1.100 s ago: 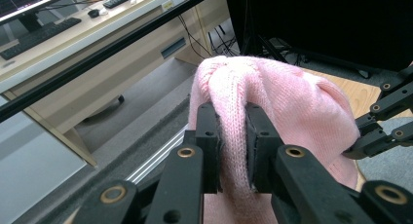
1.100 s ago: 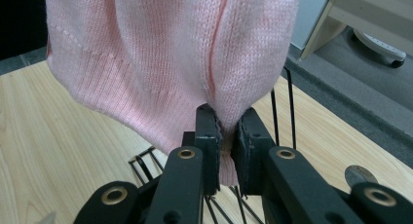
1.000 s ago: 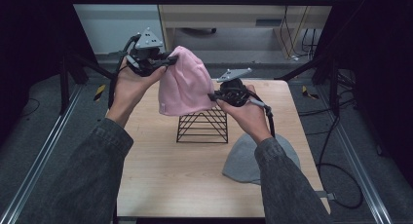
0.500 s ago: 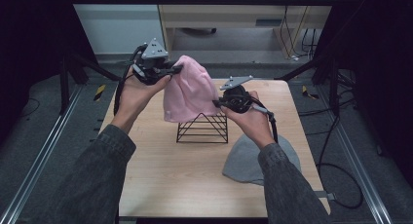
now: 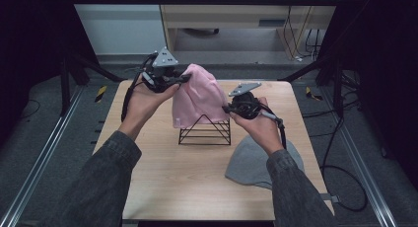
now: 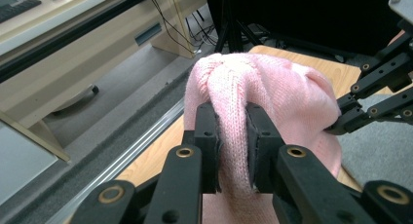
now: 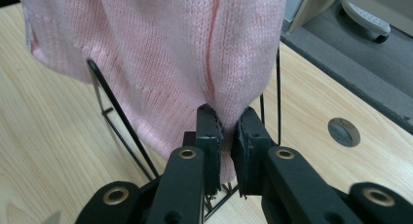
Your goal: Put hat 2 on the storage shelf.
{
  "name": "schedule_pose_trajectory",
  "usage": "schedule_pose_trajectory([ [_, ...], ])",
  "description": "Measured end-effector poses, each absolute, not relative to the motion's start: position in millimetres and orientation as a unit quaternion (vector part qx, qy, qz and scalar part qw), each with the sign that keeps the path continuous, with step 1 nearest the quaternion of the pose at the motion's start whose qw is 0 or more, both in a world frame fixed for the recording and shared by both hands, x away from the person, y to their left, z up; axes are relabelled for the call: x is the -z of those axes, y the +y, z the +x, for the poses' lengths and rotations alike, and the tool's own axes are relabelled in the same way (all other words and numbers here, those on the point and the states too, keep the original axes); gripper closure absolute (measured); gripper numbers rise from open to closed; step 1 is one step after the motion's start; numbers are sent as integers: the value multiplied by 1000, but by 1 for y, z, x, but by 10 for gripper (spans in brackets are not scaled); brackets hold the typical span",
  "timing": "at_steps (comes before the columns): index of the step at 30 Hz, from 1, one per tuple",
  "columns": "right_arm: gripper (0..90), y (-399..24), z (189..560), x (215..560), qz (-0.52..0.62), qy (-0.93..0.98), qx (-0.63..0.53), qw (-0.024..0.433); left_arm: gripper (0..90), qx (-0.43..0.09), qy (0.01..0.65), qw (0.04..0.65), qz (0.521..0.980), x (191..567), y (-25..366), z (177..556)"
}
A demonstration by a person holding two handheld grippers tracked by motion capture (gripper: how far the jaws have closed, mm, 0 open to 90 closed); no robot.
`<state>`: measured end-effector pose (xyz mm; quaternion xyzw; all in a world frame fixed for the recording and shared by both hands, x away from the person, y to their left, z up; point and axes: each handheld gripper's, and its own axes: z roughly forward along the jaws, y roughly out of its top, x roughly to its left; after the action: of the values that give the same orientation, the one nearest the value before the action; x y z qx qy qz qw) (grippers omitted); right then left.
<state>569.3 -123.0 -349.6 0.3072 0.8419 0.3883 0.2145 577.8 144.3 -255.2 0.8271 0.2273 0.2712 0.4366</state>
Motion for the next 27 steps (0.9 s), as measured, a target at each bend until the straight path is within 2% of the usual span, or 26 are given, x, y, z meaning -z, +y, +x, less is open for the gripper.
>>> schedule_pose_trajectory([
  [27,824,-137,563,392,319,851,-364,203,771,-241,219,425,845,292,132,573],
])
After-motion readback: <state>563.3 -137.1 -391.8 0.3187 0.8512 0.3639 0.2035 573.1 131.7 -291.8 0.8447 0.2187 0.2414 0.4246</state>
